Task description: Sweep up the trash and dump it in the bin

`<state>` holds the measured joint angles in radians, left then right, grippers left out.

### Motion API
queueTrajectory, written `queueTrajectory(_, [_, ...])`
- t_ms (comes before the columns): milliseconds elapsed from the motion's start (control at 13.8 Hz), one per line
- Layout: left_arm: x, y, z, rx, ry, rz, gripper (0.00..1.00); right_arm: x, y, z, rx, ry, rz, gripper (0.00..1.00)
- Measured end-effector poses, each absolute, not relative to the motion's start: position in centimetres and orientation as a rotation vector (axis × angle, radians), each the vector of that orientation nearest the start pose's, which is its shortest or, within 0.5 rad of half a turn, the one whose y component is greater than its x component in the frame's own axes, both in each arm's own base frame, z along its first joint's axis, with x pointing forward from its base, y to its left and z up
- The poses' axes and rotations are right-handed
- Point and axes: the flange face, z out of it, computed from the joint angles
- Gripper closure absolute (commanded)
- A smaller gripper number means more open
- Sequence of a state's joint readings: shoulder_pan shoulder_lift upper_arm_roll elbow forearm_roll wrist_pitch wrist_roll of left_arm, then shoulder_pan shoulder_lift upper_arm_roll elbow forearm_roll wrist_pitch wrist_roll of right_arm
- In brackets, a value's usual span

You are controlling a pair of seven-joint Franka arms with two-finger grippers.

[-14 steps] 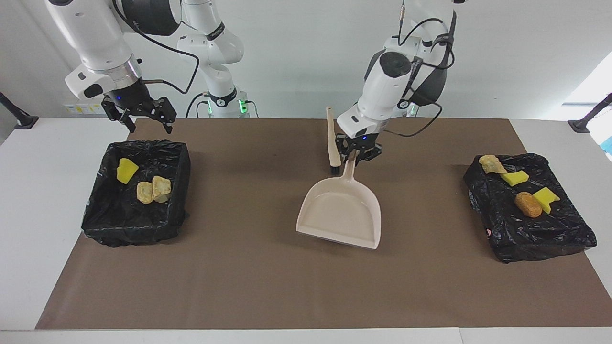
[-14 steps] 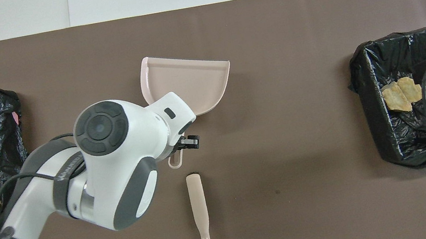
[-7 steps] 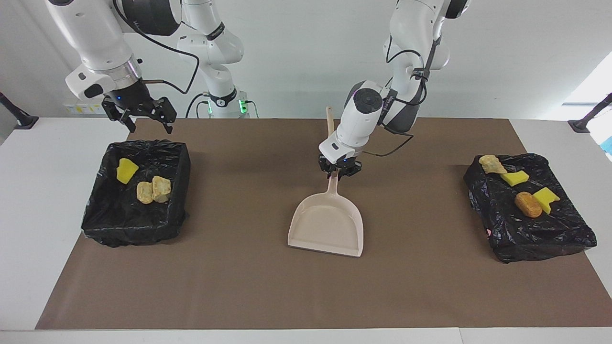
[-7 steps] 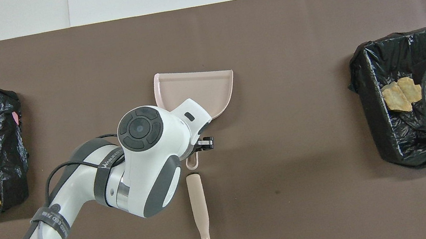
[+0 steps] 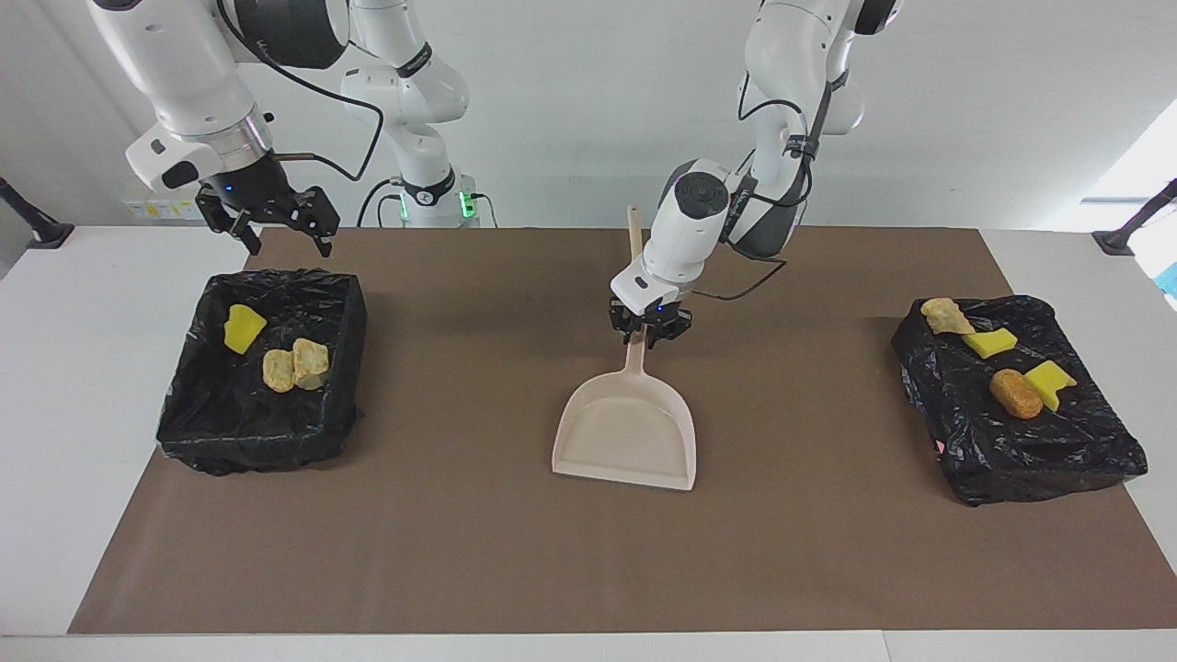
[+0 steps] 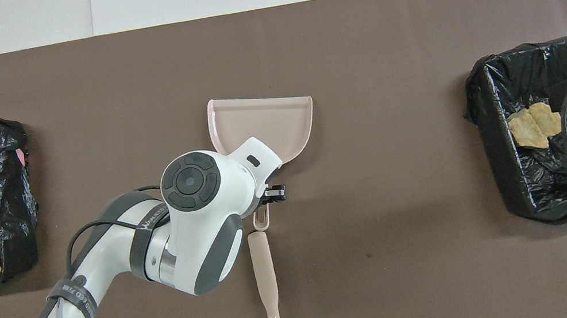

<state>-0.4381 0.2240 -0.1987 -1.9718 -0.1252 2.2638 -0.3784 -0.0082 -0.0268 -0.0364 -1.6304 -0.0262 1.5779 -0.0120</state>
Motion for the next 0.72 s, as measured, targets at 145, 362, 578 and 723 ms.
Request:
queueTrajectory(145, [49.9, -33.7, 38.6, -3.271, 0.236, 0.048, 0.00, 54.5, -2.7, 61.2, -3.165, 0.051, 0.042, 0.00])
queueTrajectory(362, [51.9, -28.9, 43.7, -3.214, 0.201, 0.096, 0.00, 54.5, -2.7, 61.2, -3.165, 0.050, 0.042, 0.00])
queueTrajectory(578, [52.5, -22.2, 50.5, -3.175, 0.272, 0.130, 0.00, 54.5, -2.7, 61.2, -3.165, 0.050, 0.042, 0.00])
queueTrajectory(723, [51.9, -17.5, 54.2, -3.161, 0.286, 0.173, 0.00, 54.5, -2.7, 61.2, -3.165, 0.050, 0.042, 0.00])
